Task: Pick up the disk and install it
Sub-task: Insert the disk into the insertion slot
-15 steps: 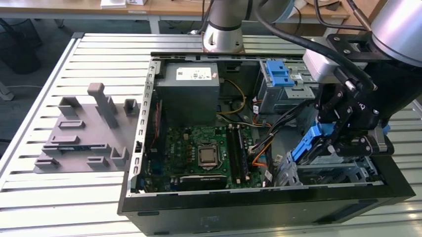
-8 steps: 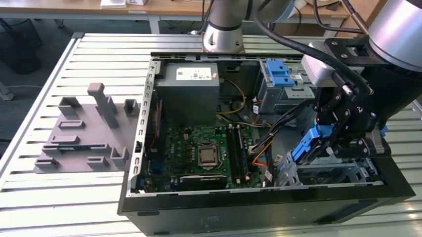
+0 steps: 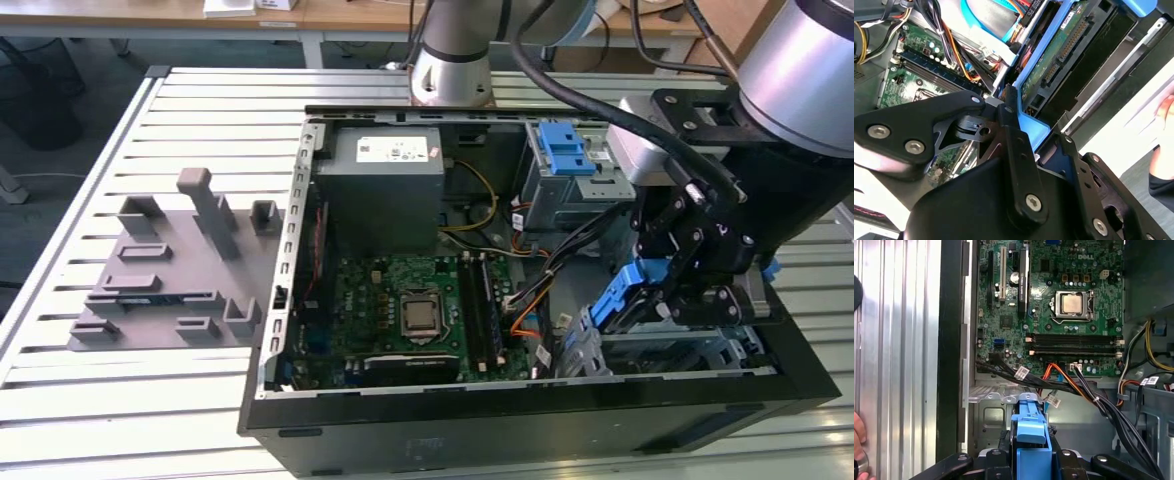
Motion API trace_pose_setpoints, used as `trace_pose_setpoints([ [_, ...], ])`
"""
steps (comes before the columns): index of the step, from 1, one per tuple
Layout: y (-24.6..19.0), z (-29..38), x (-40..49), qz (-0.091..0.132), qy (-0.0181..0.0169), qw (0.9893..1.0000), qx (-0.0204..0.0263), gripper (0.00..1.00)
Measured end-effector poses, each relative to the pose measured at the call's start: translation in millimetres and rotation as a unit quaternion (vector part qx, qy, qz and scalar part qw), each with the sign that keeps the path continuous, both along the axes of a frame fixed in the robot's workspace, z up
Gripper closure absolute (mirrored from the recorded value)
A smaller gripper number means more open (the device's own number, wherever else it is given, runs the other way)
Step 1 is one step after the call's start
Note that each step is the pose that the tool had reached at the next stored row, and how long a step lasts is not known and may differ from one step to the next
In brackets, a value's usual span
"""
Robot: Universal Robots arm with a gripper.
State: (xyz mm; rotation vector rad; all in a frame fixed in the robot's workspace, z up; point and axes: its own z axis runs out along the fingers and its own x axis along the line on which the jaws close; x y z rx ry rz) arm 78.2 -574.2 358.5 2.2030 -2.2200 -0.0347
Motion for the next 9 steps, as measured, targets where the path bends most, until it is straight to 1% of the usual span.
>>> trace_pose_setpoints([
  [5, 0.0, -3.9, 0.0, 0.0, 0.0, 1.0, -0.0001, 0.63],
  [9, -0.1, -4.2, 0.0, 0.0, 0.0, 1.0, -0.0001, 0.63],
])
